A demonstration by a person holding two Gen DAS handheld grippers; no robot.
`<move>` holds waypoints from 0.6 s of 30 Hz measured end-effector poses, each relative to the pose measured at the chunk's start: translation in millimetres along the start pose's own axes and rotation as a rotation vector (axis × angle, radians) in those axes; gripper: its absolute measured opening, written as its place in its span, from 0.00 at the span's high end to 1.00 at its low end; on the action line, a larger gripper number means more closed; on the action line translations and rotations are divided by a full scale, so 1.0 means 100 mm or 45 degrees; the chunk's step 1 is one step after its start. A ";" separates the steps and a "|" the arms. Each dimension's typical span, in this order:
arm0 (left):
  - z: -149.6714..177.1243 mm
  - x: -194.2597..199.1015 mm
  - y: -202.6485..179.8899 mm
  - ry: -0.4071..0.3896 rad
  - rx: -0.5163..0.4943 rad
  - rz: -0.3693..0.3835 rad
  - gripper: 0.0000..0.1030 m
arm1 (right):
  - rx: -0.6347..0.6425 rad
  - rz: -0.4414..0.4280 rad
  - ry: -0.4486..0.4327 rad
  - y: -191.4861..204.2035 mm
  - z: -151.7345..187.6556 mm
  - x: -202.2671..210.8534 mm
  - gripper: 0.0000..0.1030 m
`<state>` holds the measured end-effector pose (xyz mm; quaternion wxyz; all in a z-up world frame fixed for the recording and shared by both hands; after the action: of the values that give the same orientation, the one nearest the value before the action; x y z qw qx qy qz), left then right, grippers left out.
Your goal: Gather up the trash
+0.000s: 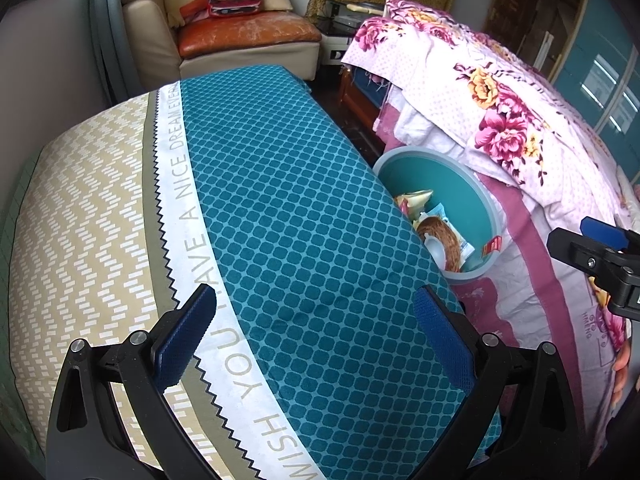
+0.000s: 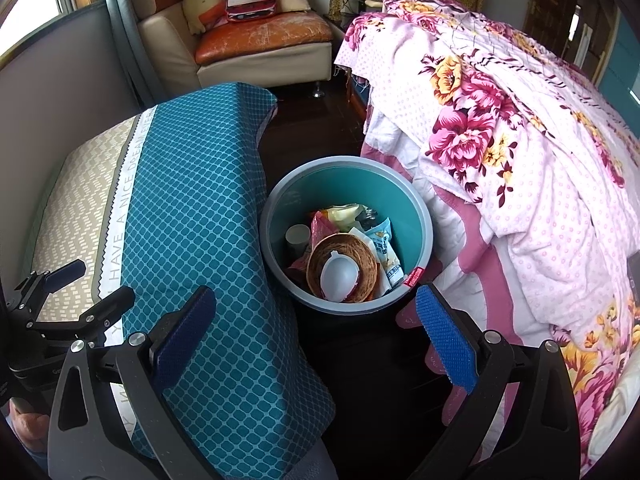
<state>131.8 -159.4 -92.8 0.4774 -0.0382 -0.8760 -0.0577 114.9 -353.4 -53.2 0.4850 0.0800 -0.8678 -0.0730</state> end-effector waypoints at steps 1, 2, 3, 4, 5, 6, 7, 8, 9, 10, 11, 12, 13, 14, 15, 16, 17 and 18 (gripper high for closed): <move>0.00 -0.01 -0.02 0.000 -0.003 -0.003 0.04 | -0.007 -0.002 0.001 -0.01 0.00 -0.01 0.07; 0.00 -0.01 -0.02 0.002 -0.006 -0.004 0.04 | -0.013 -0.005 0.002 -0.02 0.00 -0.02 0.07; 0.01 -0.02 -0.03 0.004 -0.008 -0.006 0.04 | -0.020 -0.008 0.003 -0.03 0.01 -0.03 0.07; 0.01 -0.03 -0.03 0.007 -0.011 -0.009 0.04 | -0.023 -0.010 0.003 -0.03 0.02 -0.04 0.07; 0.02 -0.03 -0.04 0.009 -0.014 -0.012 0.04 | -0.023 -0.012 0.003 -0.06 0.02 -0.04 0.07; 0.02 -0.04 -0.05 0.010 -0.020 -0.019 0.04 | -0.025 -0.014 0.003 -0.07 0.03 -0.04 0.07; 0.02 -0.05 -0.05 0.012 -0.023 -0.023 0.04 | -0.035 -0.017 0.002 -0.08 0.04 -0.05 0.07; 0.02 -0.05 -0.06 0.013 -0.026 -0.026 0.04 | -0.036 -0.020 0.002 -0.12 0.05 -0.07 0.07; 0.02 -0.06 -0.06 0.015 -0.028 -0.029 0.04 | -0.039 -0.022 0.003 -0.14 0.06 -0.07 0.07; 0.03 -0.06 -0.07 0.017 -0.030 -0.033 0.04 | -0.050 -0.027 0.004 -0.15 0.08 -0.09 0.07; 0.03 -0.07 -0.07 0.019 -0.030 -0.037 0.04 | -0.051 -0.028 0.004 -0.17 0.07 -0.09 0.07; 0.03 -0.07 -0.08 0.021 -0.031 -0.039 0.04 | -0.057 -0.030 0.005 -0.18 0.08 -0.10 0.07; 0.03 -0.07 -0.08 0.023 -0.031 -0.040 0.04 | -0.057 -0.031 0.005 -0.19 0.08 -0.10 0.07; 0.03 -0.08 -0.09 0.026 -0.033 -0.043 0.04 | -0.061 -0.033 0.004 -0.21 0.08 -0.10 0.07; 0.04 -0.08 -0.09 0.029 -0.034 -0.048 0.04 | -0.064 -0.034 0.003 -0.22 0.09 -0.11 0.07; 0.04 -0.08 -0.09 0.032 -0.033 -0.054 0.04 | -0.066 -0.035 0.002 -0.23 0.09 -0.11 0.07; 0.05 -0.09 -0.09 0.035 -0.031 -0.059 0.04 | -0.070 -0.035 0.001 -0.25 0.10 -0.12 0.07; 0.06 -0.09 -0.09 0.041 -0.029 -0.061 0.04 | -0.071 -0.035 0.001 -0.25 0.11 -0.13 0.07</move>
<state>131.2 -167.3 -104.2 0.4895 -0.0218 -0.8681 -0.0795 114.1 -374.9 -74.3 0.4863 0.0783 -0.8641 -0.1037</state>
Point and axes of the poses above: each gripper's, at about its wrist camera, not at the fingertips, and x roughly against the way its jaws point, y to its left, z to its underside, the point moved 9 cm from there along -x, roughly the way its jaws point, and after that the axes turned 11 degrees about -z, right-handed, at the moved point
